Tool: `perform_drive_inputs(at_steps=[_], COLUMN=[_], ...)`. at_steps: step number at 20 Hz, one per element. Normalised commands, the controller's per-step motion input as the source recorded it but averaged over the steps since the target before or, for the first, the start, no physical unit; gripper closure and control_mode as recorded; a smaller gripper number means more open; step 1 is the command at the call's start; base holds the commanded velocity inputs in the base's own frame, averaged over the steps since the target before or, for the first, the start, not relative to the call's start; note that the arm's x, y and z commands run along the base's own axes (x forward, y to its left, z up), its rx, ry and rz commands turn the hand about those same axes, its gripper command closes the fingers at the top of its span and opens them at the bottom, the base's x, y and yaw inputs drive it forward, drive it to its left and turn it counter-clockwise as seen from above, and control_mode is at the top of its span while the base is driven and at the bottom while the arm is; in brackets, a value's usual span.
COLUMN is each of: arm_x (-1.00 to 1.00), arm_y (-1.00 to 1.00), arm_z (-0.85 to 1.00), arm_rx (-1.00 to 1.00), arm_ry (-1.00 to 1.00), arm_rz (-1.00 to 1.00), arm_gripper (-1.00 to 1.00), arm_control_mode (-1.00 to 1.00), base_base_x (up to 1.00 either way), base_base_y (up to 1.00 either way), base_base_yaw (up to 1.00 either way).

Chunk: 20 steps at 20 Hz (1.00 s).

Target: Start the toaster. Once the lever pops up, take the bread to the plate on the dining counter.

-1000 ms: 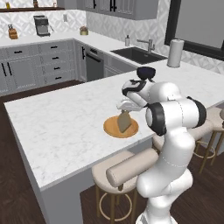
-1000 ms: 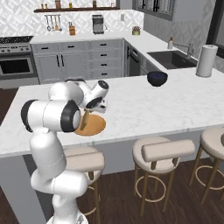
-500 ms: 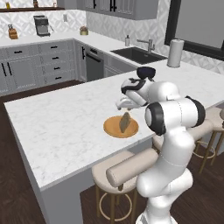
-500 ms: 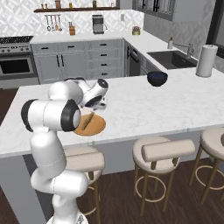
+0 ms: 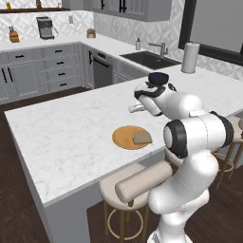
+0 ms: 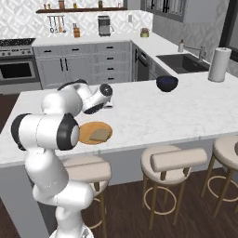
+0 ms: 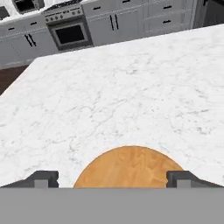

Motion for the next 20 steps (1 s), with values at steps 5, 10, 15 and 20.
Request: perform_drive_inputs(at_steps=[5, 10, 15, 20], arm_x=[-1.0, -1.0, -1.0, -1.0], arm_y=[0.03, 0.0, -0.2, -0.57], arm_z=[0.88, 0.95, 1.0, 1.0], arm_rx=[-0.17, -0.12, -0.01, 0.0], arm_ry=[-0.51, -0.32, -0.1, 0.0], arm_rz=[-0.01, -0.01, 0.0, 0.0], arm_gripper=[-1.0, -1.0, -1.0, -1.0], arm_control_mode=[-1.0, -1.0, -1.0, -1.0], base_base_x=[0.0, 0.0, 0.0, 0.0], base_base_y=[0.0, 0.0, 0.0, 0.0], base_base_yaw=[0.0, 0.0, 0.0, 0.0])
